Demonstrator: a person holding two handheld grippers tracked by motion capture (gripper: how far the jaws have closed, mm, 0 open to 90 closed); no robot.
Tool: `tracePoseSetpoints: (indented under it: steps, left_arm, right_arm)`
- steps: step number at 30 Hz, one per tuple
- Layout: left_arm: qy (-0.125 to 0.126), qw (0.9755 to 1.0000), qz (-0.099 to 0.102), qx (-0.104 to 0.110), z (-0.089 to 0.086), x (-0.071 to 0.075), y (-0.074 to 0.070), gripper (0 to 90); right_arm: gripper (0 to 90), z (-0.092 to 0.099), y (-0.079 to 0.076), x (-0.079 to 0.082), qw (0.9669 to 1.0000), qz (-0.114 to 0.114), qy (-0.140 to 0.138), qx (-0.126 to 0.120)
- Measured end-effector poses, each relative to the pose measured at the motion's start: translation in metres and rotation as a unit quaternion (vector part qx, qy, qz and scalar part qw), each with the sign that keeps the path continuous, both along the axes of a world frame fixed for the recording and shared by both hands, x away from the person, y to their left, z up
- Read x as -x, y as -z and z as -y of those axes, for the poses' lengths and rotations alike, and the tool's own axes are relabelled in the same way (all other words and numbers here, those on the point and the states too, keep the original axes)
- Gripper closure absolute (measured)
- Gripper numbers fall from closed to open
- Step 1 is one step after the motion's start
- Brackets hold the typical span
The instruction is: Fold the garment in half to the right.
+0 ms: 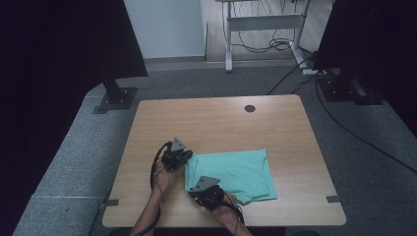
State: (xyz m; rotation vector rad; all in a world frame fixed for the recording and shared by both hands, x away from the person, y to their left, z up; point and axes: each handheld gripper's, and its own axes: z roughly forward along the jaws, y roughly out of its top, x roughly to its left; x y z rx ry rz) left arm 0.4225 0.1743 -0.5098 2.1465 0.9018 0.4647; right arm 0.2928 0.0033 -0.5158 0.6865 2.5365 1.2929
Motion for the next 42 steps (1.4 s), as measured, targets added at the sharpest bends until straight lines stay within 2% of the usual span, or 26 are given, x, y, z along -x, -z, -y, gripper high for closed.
tracePoseSetpoints:
  steps: [9,13,29,42]
  left_arm:
    - [0.017,0.9998,-0.009,0.004,0.020,-0.007,-0.002,86.8]
    - [0.026,0.9996,-0.009,-0.003,0.032,-0.009,-0.005,86.7]
    - [0.045,0.9989,-0.010,-0.009,0.065,-0.014,-0.006,86.7]
    - [0.062,0.9980,-0.001,-0.014,0.089,-0.015,-0.011,86.6]
  right_arm:
    - [83.9,0.018,-0.001,-0.001,0.9999,0.001,-0.008,-0.005]
    - [83.9,0.025,-0.002,-0.001,0.9999,0.002,-0.009,-0.007]
    - [83.9,0.064,-0.003,-0.001,0.9998,-0.006,0.009,-0.018]
    - [83.9,0.091,-0.004,0.001,0.9990,-0.009,0.026,-0.035]
